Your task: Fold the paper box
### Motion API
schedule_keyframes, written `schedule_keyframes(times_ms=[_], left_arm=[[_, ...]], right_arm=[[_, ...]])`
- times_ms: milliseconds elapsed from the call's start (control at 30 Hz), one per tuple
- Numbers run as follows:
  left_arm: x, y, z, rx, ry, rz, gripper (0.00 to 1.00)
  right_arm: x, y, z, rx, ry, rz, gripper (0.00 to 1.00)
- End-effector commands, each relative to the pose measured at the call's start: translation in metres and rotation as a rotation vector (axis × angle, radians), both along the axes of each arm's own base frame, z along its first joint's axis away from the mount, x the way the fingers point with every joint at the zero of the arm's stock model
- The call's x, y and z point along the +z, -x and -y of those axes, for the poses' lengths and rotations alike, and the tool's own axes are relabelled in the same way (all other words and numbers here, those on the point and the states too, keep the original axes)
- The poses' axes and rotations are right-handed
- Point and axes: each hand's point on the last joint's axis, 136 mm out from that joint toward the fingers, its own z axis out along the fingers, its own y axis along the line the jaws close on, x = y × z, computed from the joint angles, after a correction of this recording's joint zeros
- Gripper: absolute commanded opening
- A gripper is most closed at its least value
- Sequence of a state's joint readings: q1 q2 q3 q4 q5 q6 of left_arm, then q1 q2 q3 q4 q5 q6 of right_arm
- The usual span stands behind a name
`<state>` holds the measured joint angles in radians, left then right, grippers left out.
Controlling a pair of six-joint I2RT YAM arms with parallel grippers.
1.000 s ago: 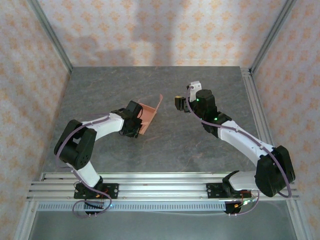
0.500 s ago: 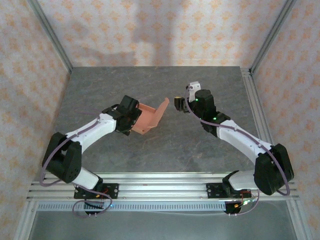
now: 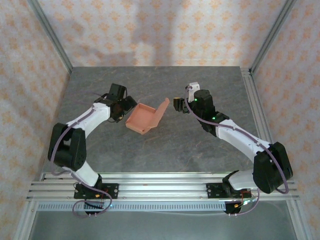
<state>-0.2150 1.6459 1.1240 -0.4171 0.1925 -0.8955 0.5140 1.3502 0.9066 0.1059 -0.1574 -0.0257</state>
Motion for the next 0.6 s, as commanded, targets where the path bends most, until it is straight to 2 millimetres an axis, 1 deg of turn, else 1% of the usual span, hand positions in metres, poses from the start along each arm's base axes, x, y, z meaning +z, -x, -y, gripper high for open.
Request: schedule_keyframes(times_ms=[0, 100, 233, 333, 400, 467, 567], left_arm=[[-0.003, -0.015, 0.017, -0.086, 0.057, 0.025, 0.91], [-0.017, -0.018, 0.021, -0.077, 0.082, -0.007, 0.90], [-0.028, -0.016, 0.038, -0.066, 0.197, -0.023, 0.89], [-0.030, -0.010, 0.050, -0.069, 0.247, -0.014, 0.89], [-0.028, -0.004, 0.057, -0.079, 0.243, -0.012, 0.89], [-0.025, 0.003, 0.065, -0.075, 0.239, -0.009, 0.89], [-0.022, 0.013, 0.077, -0.051, 0.241, 0.002, 0.89]], right_arm=[[0.009, 0.003, 0.006, -0.019, -0.024, 0.018, 0.74], [0.009, 0.004, 0.008, -0.022, -0.020, 0.011, 0.74], [0.010, 0.005, 0.009, -0.027, -0.036, 0.002, 0.74], [0.010, 0.000, 0.021, -0.070, -0.096, -0.030, 0.74], [0.008, -0.006, 0.035, -0.118, -0.170, -0.059, 0.73], [0.004, -0.010, 0.054, -0.178, -0.236, -0.098, 0.72], [-0.003, -0.008, 0.086, -0.295, -0.281, -0.125, 0.72]])
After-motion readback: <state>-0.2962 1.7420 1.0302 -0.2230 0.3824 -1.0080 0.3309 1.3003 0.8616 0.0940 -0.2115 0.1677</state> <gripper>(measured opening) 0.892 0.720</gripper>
